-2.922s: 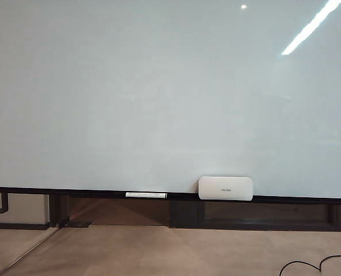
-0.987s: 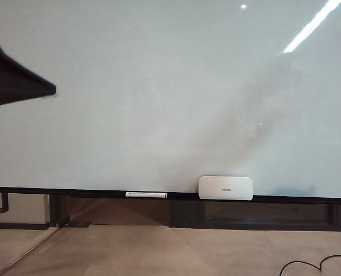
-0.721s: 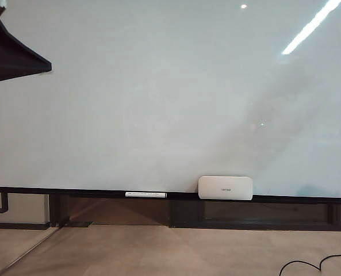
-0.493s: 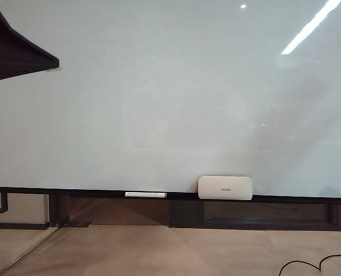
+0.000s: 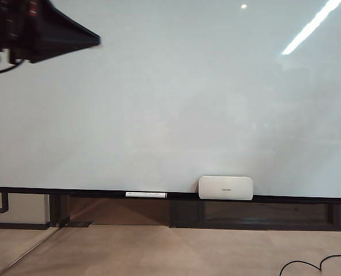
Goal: Reach to the right to find the marker pen, pick it up, and write the number 14 on the whiteboard.
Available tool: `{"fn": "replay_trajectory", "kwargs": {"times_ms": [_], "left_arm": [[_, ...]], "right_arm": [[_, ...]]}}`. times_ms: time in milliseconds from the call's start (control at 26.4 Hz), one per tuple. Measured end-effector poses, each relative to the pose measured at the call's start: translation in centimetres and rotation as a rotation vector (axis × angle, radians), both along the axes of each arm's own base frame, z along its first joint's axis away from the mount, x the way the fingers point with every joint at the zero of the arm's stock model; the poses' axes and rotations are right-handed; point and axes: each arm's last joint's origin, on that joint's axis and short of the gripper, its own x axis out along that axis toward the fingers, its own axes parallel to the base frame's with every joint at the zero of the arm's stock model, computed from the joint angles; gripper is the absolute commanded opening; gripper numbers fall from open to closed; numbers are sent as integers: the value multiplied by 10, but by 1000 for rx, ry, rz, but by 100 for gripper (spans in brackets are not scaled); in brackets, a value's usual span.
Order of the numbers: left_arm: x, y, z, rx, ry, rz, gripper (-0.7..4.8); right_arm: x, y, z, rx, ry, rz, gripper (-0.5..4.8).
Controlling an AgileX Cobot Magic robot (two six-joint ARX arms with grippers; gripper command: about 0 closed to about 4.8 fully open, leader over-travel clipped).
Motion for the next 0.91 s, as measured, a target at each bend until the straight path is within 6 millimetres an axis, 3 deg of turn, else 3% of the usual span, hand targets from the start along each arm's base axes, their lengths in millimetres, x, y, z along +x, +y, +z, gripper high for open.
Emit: {"fn": "replay_trajectory", "kwargs": {"times_ms": [190, 417, 721, 911], "left_arm": [[8, -19, -4, 3, -43, 30, -6], [12, -25, -11, 42, -57, 68, -6], [13, -25, -12, 52, -79, 75, -6], [13, -25, -12, 61, -93, 67, -6]], "right_arm": [[1, -15, -8, 6, 11, -38, 22], [1, -36, -23, 10, 26, 3, 22], [29, -81, -44, 30, 80, 171, 22], [50, -101, -42, 3, 107, 259, 20]]}}
